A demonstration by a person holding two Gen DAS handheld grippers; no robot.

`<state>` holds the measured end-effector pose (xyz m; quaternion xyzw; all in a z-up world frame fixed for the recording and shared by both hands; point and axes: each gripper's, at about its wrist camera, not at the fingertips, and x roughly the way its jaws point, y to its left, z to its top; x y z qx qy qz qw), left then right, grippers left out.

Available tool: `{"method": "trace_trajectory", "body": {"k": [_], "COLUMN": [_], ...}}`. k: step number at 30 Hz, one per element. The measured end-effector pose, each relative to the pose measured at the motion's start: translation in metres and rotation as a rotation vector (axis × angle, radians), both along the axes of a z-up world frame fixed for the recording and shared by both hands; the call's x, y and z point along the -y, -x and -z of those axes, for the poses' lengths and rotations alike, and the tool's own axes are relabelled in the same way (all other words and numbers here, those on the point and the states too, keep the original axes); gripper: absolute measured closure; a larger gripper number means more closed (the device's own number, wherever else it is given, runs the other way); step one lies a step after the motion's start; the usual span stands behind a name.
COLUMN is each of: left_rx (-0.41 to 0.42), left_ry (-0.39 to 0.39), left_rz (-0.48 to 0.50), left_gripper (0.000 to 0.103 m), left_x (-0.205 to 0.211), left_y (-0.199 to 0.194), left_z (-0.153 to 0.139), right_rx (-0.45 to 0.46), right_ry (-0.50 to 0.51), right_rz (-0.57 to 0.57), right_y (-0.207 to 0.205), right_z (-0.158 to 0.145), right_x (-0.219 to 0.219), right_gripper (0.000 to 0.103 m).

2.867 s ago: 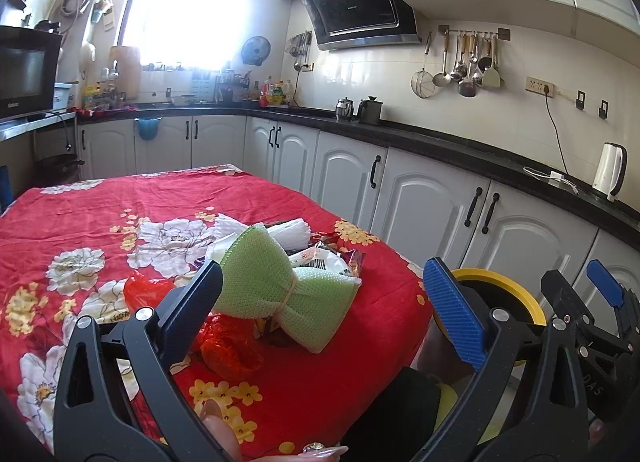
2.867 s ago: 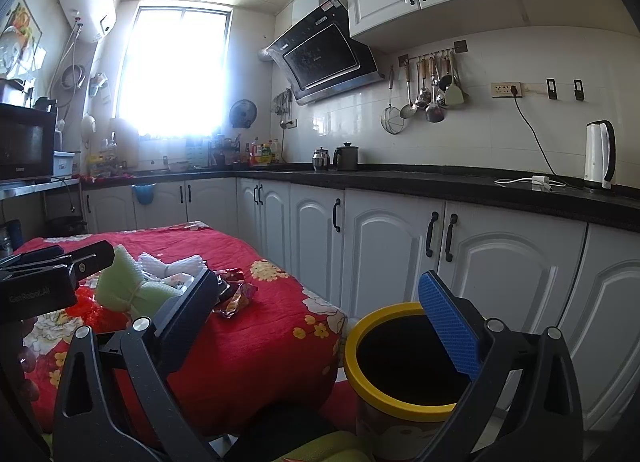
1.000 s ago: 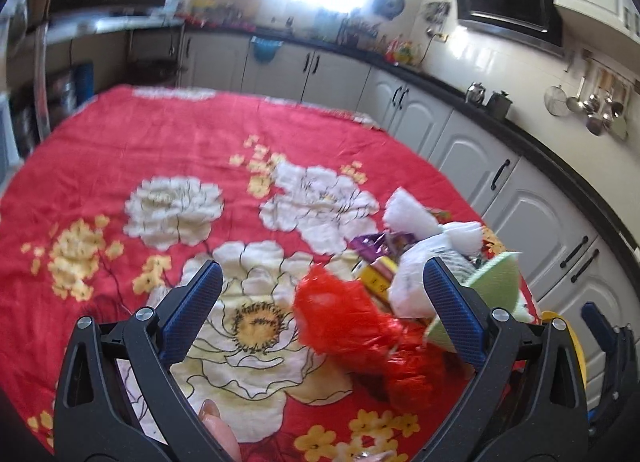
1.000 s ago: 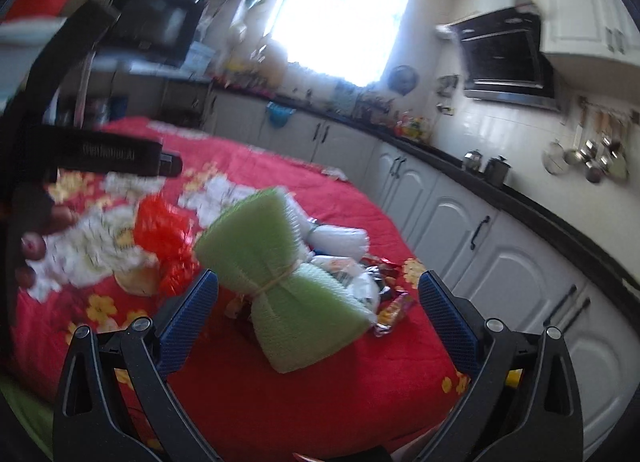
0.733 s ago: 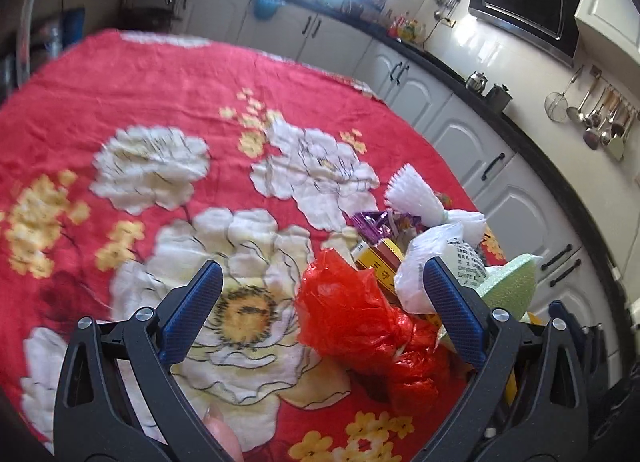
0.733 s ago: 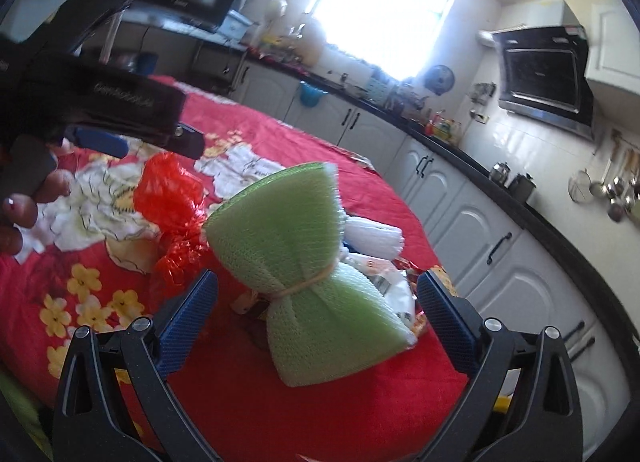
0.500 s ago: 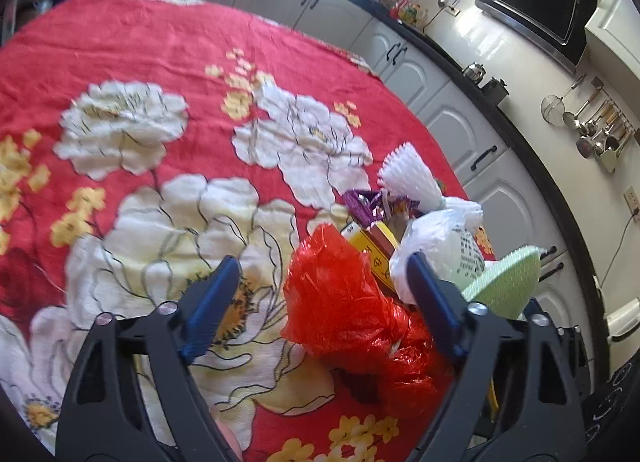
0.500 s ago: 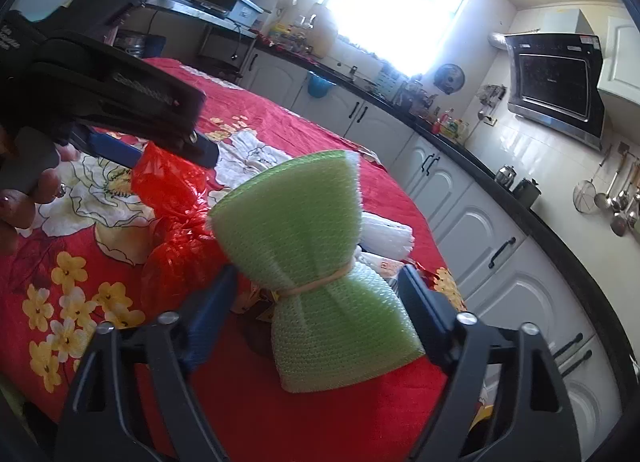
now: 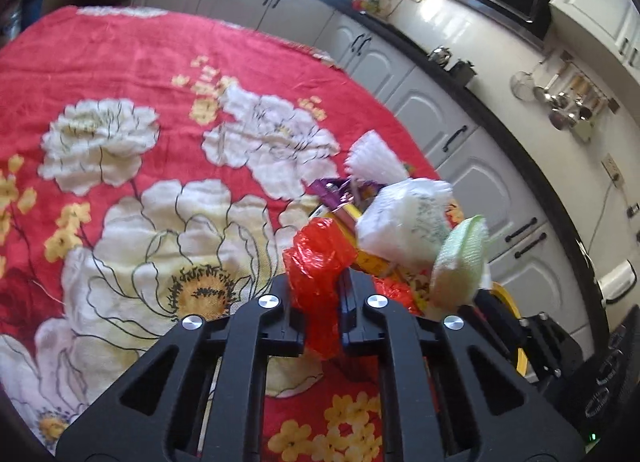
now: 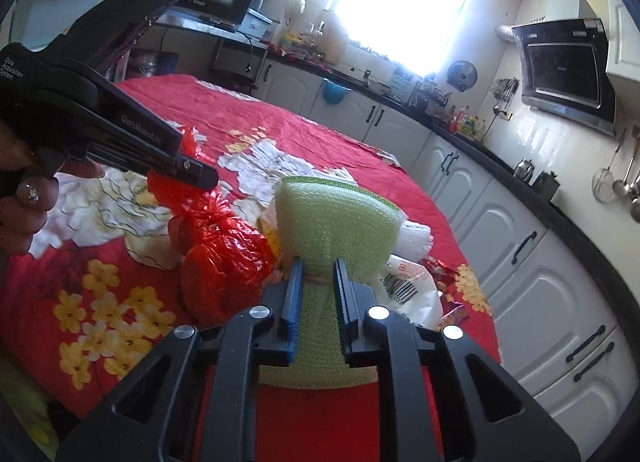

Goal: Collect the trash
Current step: 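Carry the red bag with the left tool while the right tool carries the green bundle to the bin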

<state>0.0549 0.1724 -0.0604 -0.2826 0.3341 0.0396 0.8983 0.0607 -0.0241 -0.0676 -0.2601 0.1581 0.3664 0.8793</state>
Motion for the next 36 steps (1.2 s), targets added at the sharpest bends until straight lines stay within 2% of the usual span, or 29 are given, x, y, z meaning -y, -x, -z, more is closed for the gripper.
{"method": "trace_trajectory", "body": {"k": [1,3,4,5,9,18,19,20,21,25,31,36], "left_rx": [0.01,0.028,0.033,0.038,0.072,0.182,0.194,0.204,0.213,0.242,0.268,0.272], "left_ry": [-0.004,-0.009,-0.011,-0.016,-0.051,-0.119,-0.126,-0.131,-0.134,-0.148,-0.174,-0.191], "left_rz": [0.004,0.01,0.013,0.014,0.015,-0.066,-0.077,-0.083,-0.088,-0.1,-0.077,-0.03], "left_gripper": [0.098,0.098,0.098,0.098,0.098,0.098,0.098,0.098,0.098,0.098,0.098,0.098], "left_x": [0.0,0.001,0.0,0.001,0.002,-0.012,-0.014,-0.015,-0.016,-0.016,-0.004,0.016], "left_y": [0.002,0.007,0.008,0.01,0.017,0.037,0.039,0.04,0.042,0.045,0.042,0.031], "left_z": [-0.004,-0.011,-0.014,-0.016,-0.029,-0.068,-0.073,-0.077,-0.08,-0.092,-0.105,-0.109], "right_rx": [-0.013,-0.031,-0.039,-0.042,-0.061,-0.228,-0.248,-0.271,-0.284,-0.316,-0.341,-0.329], "right_ry": [-0.012,-0.039,-0.044,-0.081,-0.096,-0.083,-0.083,-0.086,-0.09,-0.159,-0.278,-0.357], "right_rz": [0.01,0.022,0.033,0.054,0.06,0.045,0.05,0.051,0.05,0.034,0.026,0.071], "right_y": [0.0,-0.002,-0.003,-0.003,-0.01,-0.043,-0.048,-0.052,-0.055,-0.053,-0.046,-0.043], "right_z": [-0.001,-0.005,-0.007,-0.01,-0.015,-0.011,-0.008,-0.006,-0.005,-0.014,-0.041,-0.064], "right_x": [0.002,0.005,0.005,0.009,0.007,-0.012,-0.014,-0.014,-0.014,-0.005,0.023,0.061], "right_gripper": [0.088,0.07,0.037,0.022,0.023,0.025,0.029,0.04,0.04,0.046,0.046,0.046]}}
